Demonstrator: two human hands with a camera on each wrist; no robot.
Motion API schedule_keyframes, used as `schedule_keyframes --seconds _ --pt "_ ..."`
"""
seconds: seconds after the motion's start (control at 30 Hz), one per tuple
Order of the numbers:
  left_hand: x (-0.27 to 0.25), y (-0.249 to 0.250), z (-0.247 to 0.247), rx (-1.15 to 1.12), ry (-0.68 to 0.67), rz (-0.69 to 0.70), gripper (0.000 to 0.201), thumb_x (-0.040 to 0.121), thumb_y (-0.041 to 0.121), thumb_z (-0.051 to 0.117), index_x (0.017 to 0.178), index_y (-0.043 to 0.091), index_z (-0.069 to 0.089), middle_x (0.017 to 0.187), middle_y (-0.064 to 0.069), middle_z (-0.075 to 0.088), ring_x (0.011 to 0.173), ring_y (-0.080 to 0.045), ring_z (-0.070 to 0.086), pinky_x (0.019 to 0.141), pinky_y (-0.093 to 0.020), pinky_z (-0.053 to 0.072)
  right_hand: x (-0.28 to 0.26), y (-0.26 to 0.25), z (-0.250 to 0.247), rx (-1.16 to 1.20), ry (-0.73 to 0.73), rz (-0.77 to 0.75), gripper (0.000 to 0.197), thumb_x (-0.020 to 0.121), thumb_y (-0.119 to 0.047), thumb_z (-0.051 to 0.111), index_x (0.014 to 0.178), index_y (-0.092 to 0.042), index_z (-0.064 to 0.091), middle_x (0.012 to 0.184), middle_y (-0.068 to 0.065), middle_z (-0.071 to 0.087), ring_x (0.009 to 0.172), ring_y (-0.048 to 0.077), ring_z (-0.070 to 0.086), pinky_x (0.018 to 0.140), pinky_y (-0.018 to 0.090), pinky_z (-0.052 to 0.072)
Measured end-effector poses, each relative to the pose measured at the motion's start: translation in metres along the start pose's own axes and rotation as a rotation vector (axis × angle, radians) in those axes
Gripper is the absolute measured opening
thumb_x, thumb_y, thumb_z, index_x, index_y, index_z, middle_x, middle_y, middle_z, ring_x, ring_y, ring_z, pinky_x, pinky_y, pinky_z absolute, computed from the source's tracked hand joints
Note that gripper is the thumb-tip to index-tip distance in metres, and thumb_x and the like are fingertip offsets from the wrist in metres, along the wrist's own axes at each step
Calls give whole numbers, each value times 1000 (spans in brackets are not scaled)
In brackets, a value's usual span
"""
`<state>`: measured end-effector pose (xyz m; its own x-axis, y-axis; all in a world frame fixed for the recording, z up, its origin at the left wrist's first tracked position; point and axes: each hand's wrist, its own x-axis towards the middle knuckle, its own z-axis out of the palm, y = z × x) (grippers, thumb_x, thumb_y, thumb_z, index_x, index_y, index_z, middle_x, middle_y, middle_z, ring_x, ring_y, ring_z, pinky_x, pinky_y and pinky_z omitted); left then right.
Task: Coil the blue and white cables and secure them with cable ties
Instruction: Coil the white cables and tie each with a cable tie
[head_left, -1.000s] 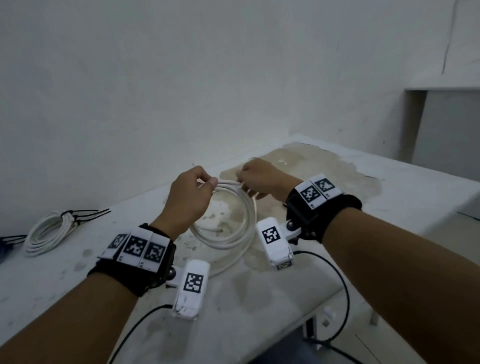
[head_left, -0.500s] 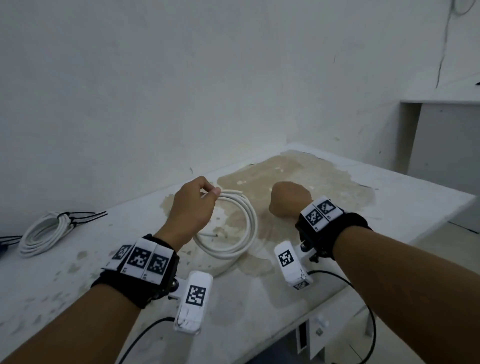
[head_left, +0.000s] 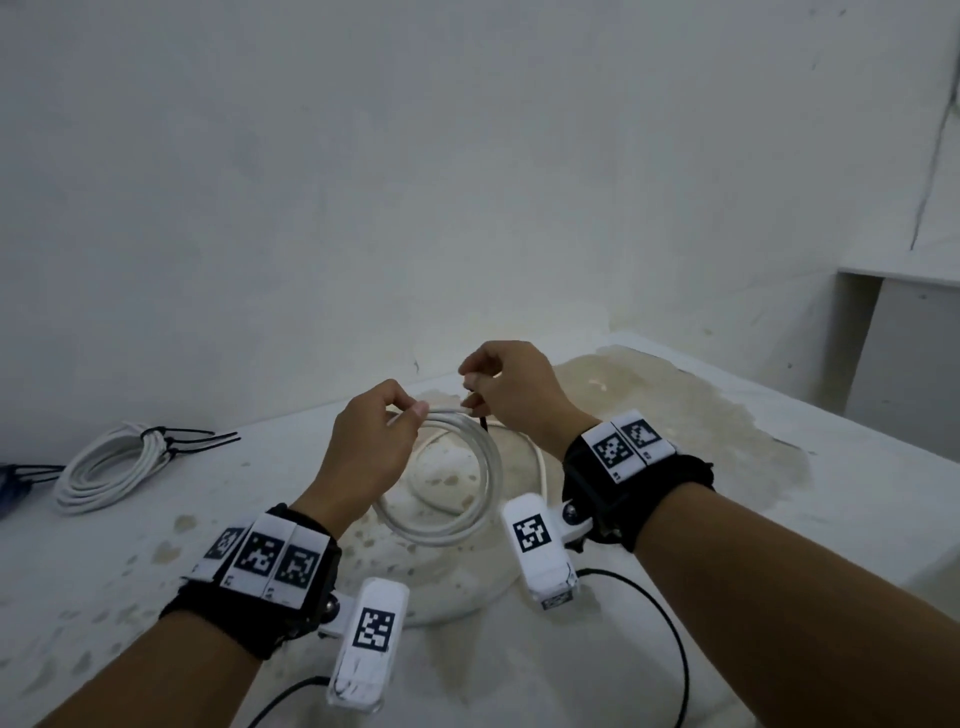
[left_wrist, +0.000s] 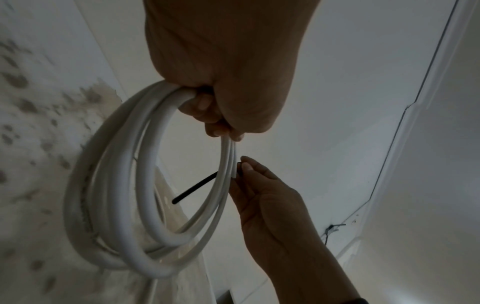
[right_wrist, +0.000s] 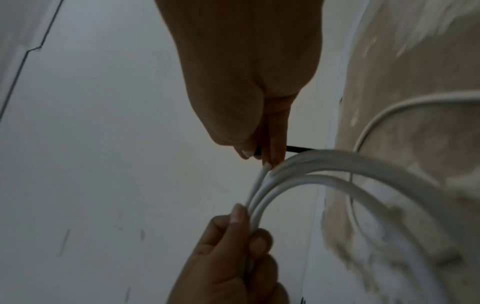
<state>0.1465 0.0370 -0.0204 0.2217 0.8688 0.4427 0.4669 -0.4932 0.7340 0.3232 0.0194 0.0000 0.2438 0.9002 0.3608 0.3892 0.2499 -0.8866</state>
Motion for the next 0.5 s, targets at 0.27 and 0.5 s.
schedule_keyframes --seconds 0.27,0.5 --pt "32 -53 -85 -1 107 -24 19 93 24 62 77 14 58 61 -4 63 51 -17 53 51 -26 38 60 -42 109 184 -174 -37 34 85 11 47 94 -9 73 83 5 73 76 16 67 63 28 57" --pt "76 -92 -139 100 143 15 18 91 27 63 78 16 59 60 -3 61 58 -22 56 59 -34 45 104 -53 199 401 -222 -64 24 78 10 65 88 -10 75 84 9 76 79 18 73 81 33 60"
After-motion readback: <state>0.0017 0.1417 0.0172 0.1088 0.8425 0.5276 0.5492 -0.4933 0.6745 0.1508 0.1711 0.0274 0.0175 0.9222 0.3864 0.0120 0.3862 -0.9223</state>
